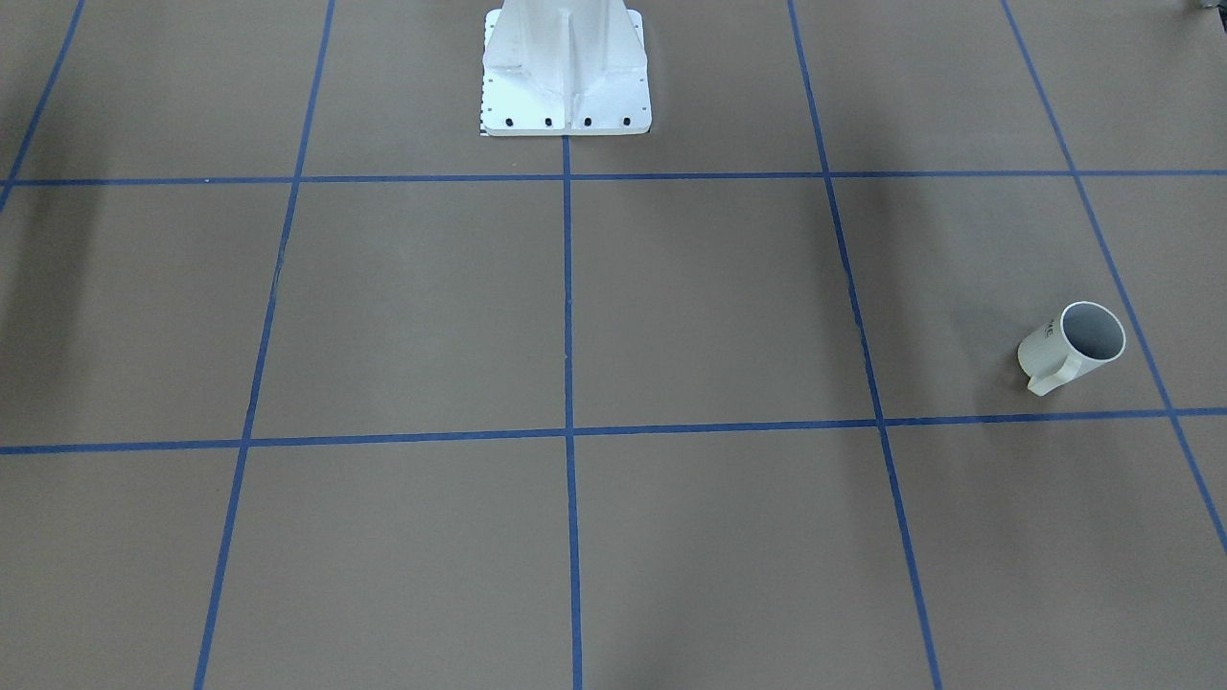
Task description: Left arm hands cup to right arm to dump lemon
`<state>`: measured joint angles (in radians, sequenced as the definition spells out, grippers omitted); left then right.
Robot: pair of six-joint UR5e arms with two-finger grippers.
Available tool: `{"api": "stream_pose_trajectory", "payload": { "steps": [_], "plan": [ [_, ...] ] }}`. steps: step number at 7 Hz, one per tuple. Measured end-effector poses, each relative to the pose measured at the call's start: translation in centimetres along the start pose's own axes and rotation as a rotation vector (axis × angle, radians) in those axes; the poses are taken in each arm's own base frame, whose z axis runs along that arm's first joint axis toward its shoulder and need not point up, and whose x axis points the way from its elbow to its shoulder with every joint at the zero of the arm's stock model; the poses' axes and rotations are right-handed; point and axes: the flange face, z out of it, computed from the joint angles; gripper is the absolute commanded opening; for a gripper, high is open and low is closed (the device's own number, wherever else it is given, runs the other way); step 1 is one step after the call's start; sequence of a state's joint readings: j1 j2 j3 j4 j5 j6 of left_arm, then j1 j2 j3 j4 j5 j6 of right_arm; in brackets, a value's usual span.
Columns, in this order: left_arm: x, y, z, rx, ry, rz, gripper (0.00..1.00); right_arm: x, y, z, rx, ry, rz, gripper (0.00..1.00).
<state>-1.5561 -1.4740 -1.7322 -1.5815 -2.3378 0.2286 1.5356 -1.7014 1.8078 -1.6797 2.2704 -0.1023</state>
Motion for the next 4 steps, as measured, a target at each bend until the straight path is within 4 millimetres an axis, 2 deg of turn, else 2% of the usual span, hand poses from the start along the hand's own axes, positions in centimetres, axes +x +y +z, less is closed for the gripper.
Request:
{"api": "stream_pose_trajectory", "payload": {
  "steps": [4],
  "plan": [
    [0.02,0.12,0.05,-0.001,0.000,0.000,1.00,0.17,0.05,0.23,-0.005,-0.002,0.019,1.00]
  ]
}}
